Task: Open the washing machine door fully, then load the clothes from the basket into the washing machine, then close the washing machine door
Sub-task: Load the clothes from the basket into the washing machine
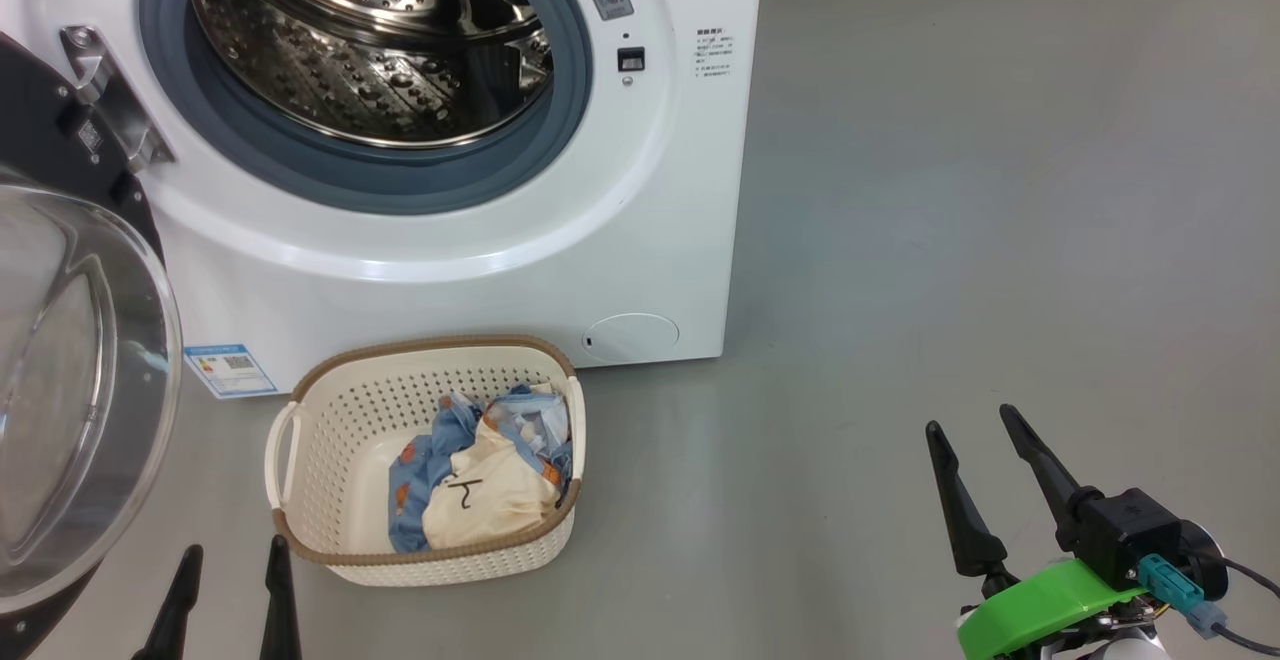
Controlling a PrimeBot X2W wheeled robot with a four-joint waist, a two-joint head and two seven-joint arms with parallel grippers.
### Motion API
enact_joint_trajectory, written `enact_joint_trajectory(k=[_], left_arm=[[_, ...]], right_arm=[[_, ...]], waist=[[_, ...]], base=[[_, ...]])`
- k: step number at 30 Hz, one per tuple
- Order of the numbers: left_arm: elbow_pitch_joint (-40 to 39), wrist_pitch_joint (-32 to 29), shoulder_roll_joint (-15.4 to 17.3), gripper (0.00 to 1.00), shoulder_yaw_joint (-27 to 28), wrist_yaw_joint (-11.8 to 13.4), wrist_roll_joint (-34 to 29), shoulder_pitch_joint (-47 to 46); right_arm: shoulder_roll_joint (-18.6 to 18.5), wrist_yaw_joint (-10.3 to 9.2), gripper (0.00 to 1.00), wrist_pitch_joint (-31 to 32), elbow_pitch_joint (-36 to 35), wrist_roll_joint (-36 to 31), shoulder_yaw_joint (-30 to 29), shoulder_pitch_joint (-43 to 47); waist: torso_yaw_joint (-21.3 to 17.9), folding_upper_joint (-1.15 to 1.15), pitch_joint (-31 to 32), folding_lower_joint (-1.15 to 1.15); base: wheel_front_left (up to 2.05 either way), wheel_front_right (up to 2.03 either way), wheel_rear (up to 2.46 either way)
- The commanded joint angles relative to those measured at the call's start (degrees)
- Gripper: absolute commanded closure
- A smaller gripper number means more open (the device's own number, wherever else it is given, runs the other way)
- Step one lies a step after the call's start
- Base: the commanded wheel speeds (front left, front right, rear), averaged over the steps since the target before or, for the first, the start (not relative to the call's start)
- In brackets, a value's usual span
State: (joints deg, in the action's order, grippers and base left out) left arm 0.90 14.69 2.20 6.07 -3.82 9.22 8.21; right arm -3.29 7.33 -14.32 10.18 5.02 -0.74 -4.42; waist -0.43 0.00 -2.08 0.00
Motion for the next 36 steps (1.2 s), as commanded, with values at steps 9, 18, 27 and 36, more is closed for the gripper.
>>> enact_joint_trajectory(k=[9, 18, 27, 36], left_arm=[[-0.6, 0.3, 0.7, 0.0, 2.7, -0.3, -0.5, -2.8], [-1.3, 0.3, 0.7, 0.0, 3.3, -0.2, 0.1, -3.7], [-2.2, 0.3, 0.7, 0.0, 3.5, -0.1, 0.0, -4.0], [-1.8, 0.3, 0.7, 0.0, 2.7, -0.6, 0.6, -4.1]], right_arm=[[0.2, 0.16, 0.0, -0.7, -1.6, -0.7, 1.2, -0.1], [0.2, 0.16, 0.0, -0.7, -1.6, -0.6, 0.9, -0.5], [0.0, 0.16, 0.0, -0.7, -1.7, -0.8, 0.7, -1.0], [0.1, 0.16, 0.0, -0.7, -1.2, -0.7, 0.9, -1.3]], waist=[[0.1, 0.0, -0.8, 0.0], [0.6, 0.0, -1.8, 0.0], [0.9, 0.0, -3.2, 0.0], [0.9, 0.0, -3.1, 0.0]], base=[[0.8, -0.8, 0.0], [1.86, -1.86, 0.0], [1.49, -1.49, 0.0], [0.31, -0.31, 0.0]])
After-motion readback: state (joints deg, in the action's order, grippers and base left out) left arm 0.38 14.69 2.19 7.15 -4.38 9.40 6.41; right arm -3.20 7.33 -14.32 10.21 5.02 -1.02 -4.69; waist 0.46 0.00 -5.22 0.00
